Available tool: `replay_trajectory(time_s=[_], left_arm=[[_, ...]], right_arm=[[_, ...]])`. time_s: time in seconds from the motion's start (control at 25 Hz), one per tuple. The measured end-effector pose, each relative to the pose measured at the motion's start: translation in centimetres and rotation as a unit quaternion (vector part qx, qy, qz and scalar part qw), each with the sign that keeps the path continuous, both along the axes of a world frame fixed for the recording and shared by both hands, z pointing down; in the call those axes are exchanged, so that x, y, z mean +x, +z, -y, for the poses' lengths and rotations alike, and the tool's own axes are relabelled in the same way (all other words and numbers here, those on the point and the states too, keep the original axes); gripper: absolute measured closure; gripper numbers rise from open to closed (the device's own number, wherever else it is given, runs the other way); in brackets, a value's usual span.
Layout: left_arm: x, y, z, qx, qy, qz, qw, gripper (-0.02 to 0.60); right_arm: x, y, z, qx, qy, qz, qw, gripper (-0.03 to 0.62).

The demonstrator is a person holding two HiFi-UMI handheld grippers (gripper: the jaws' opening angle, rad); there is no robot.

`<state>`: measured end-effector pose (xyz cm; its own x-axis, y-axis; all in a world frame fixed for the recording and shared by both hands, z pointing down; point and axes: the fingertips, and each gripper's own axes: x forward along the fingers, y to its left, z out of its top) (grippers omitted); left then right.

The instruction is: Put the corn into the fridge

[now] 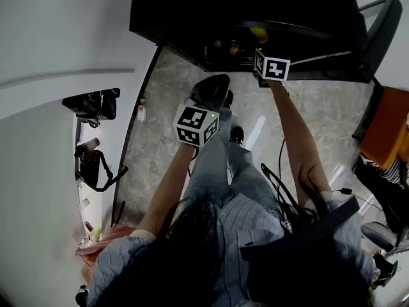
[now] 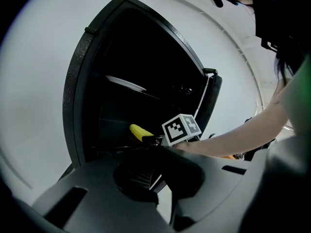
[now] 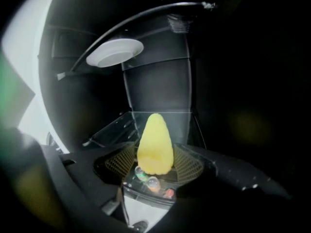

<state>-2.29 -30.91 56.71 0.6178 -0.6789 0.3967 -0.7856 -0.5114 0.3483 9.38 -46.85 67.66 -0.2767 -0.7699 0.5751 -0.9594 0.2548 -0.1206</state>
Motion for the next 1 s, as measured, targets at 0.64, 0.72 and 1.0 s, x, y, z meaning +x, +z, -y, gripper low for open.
replay_trajectory(time_s=[0.64,0.72,1.0], left_arm=[[-0.1,0.3,0.1,-0.005,-0.001,0.005,1.0,0.572],[-0.2,0.3,0.1,-0.006,-0.002,0.005,1.0,0.572],[-0.6,0.4,0.1,-0.008,-0.001,0.01,0.9999,0.572]], right_arm=[[0.1,0.5,1.1,-0.002,-0.011,-0.025,1.0,0.365],[0.2,0.4,1.6,-0.004,-0.01,-0.027,1.0,0.365],[0.0,0.4,2.4,-0.014,-0.015,-0.018,1.0,0.365]])
